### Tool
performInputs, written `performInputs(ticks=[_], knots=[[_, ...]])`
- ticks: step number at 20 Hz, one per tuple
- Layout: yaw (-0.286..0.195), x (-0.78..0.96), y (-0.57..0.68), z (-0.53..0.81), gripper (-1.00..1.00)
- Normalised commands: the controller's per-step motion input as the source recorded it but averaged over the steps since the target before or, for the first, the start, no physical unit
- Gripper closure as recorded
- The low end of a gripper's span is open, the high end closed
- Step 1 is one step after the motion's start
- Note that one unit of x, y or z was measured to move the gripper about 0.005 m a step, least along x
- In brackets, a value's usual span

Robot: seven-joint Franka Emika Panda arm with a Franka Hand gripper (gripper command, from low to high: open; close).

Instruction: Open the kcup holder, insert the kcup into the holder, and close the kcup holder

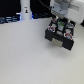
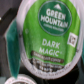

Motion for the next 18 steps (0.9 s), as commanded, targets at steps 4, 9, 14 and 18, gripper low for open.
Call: performInputs(ticks=[4,9,14,18], knots=[[0.073,0.16,0.06,0.27,-1.00],[0.079,0.24,0.00,0.44,-1.00],[0.072,0.40,-0.25,0.52,-1.00],[0.059,0.50,-0.38,0.47,-1.00]])
